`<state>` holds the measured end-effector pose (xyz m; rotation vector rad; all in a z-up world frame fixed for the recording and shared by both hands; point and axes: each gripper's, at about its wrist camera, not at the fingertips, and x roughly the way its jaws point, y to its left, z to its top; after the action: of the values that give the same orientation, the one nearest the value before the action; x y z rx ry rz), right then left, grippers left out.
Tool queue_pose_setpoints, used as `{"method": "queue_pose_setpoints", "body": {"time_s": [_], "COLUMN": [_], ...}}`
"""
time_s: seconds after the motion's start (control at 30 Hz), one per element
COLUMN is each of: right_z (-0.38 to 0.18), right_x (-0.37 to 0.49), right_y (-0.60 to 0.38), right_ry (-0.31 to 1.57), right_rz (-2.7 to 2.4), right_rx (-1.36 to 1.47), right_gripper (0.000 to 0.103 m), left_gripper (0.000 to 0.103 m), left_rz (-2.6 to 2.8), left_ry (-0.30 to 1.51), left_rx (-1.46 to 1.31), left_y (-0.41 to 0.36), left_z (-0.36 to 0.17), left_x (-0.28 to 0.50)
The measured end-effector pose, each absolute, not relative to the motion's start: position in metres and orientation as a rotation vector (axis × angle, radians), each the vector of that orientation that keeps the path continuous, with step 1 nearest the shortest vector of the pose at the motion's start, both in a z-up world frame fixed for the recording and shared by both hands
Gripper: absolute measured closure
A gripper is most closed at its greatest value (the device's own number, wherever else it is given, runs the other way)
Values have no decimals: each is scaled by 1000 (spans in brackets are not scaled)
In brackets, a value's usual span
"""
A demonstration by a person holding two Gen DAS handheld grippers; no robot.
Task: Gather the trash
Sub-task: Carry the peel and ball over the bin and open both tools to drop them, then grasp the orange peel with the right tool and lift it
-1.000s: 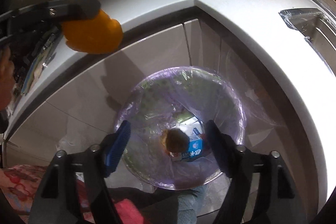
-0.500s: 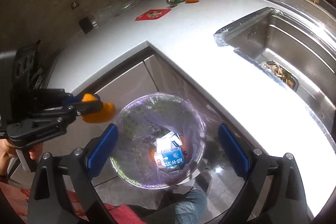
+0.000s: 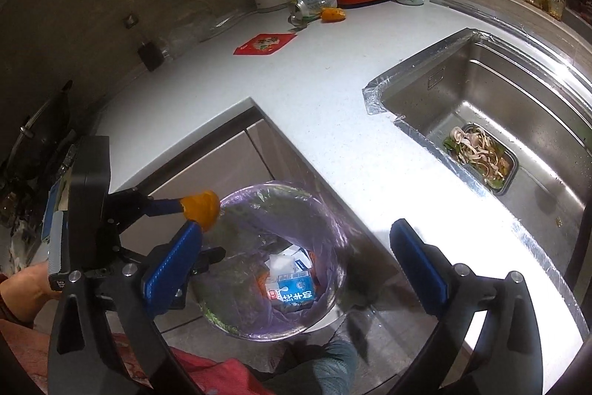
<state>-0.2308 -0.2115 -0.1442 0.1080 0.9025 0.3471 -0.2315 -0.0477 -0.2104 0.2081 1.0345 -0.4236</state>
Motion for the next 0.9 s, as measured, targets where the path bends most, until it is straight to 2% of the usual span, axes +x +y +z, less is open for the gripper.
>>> {"method": "queue_pose_setpoints", "body": {"time_s": [0.1, 0.63, 0.9], "right_z": [-143, -122, -115], "right_x": [-223, -197, -181], "right_y": [-211, -221, -238], "right_ry": [904, 865, 857], "right_rz": [359, 369, 366], "right_rx": [107, 105, 125], "right_gripper": [2, 2, 2], "left_gripper": [8, 8, 8], "left_rz": [-395, -337, -147], "left_ry": [1007, 1014, 950], "left_rx": [244, 211, 106], "left_y": [-49, -48, -17], "left_z": [-200, -181, -151], "left_x": [-226, -183, -117]}}
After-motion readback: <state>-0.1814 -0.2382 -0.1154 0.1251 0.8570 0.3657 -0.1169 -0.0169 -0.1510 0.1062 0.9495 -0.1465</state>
